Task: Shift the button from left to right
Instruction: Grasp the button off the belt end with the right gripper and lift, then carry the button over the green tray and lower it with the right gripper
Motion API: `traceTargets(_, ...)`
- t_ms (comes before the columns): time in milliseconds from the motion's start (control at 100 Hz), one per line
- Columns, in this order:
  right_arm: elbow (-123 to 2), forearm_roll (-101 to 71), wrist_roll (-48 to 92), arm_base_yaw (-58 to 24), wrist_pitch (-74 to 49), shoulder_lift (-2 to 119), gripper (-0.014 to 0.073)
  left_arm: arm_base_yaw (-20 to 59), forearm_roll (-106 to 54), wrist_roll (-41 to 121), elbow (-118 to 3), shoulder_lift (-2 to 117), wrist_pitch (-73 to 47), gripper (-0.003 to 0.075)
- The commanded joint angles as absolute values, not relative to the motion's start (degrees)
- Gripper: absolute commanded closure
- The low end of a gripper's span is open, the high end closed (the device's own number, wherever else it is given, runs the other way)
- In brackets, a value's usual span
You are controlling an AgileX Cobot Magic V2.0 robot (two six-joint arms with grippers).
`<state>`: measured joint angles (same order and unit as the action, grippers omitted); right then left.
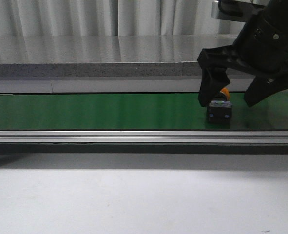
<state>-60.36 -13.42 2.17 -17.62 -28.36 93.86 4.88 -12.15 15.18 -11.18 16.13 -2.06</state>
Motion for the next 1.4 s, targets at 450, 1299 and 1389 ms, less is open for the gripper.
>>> traceTargets(450,-64.6,-12.2,2.4,-17.4,-30.4,92.9,0.0342,5.4,-12.6,15.2,-12.8,16.5,2.6,0.0715)
traceTargets(1299,-77.8,1.1,16.5,12.4,-43.6,86.6,0.0335,5.4,-12.6,15.2,-12.8,16.5,2.6,0.0715)
traceTargets(1389,-77.8,1.1,17.9,16.0,-41.6,87.3,0.0335,5.4,-12.6,15.2,-12.8,16.5,2.6,0.0715)
